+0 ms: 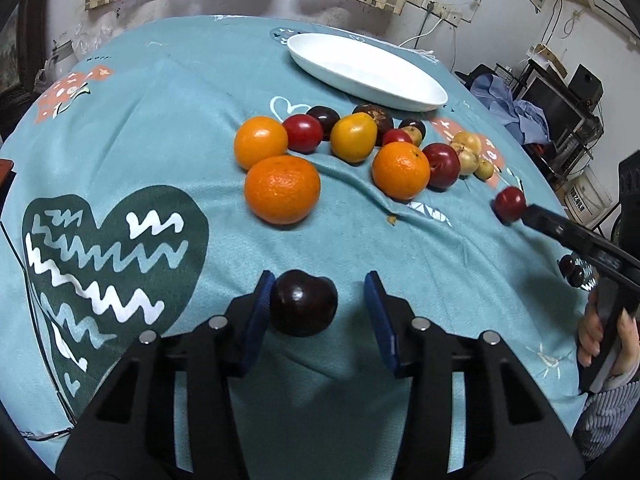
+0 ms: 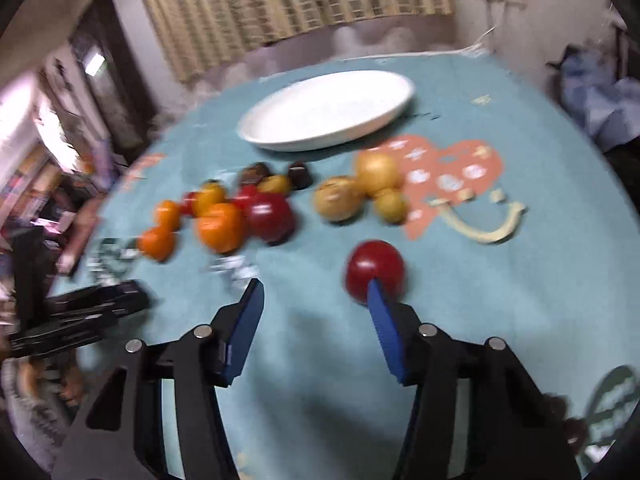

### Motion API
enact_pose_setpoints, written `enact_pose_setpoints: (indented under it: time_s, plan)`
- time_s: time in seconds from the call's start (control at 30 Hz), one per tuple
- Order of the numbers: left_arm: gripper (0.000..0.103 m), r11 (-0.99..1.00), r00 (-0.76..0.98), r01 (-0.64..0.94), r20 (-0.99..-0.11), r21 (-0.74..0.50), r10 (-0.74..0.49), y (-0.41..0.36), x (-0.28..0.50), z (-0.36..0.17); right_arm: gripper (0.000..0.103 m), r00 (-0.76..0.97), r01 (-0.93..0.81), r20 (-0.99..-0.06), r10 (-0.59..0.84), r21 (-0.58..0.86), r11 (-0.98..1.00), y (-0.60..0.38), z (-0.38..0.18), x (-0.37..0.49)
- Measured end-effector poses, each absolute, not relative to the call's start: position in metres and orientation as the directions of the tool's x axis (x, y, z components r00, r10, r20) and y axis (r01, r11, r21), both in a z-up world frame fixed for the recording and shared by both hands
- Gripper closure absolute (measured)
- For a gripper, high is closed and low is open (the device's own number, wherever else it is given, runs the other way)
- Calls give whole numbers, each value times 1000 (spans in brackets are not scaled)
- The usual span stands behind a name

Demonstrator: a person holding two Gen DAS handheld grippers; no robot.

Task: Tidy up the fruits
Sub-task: 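Grasp the dark plum with the left tool while the right tool grasps the red plum, then carry both plums to the white plate and open both tools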

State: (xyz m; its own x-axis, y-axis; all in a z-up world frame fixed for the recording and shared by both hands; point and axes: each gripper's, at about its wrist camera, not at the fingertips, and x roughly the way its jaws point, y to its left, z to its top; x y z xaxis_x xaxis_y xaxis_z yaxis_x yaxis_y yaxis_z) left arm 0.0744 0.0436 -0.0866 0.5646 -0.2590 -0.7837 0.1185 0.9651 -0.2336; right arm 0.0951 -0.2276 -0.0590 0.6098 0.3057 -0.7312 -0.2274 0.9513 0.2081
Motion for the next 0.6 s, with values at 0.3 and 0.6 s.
enact_pose_setpoints:
  time_s: [0.3, 0.6]
  plan:
    - [57, 959, 560, 126, -780, -252, -279, 45, 74, -87, 47, 589, -172, -759, 279, 220, 960, -243, -71, 130]
    - [73, 955, 561, 113, -776, -273, -288, 49, 73, -87, 64, 576, -139, -745, 337, 317, 938, -263, -83, 148]
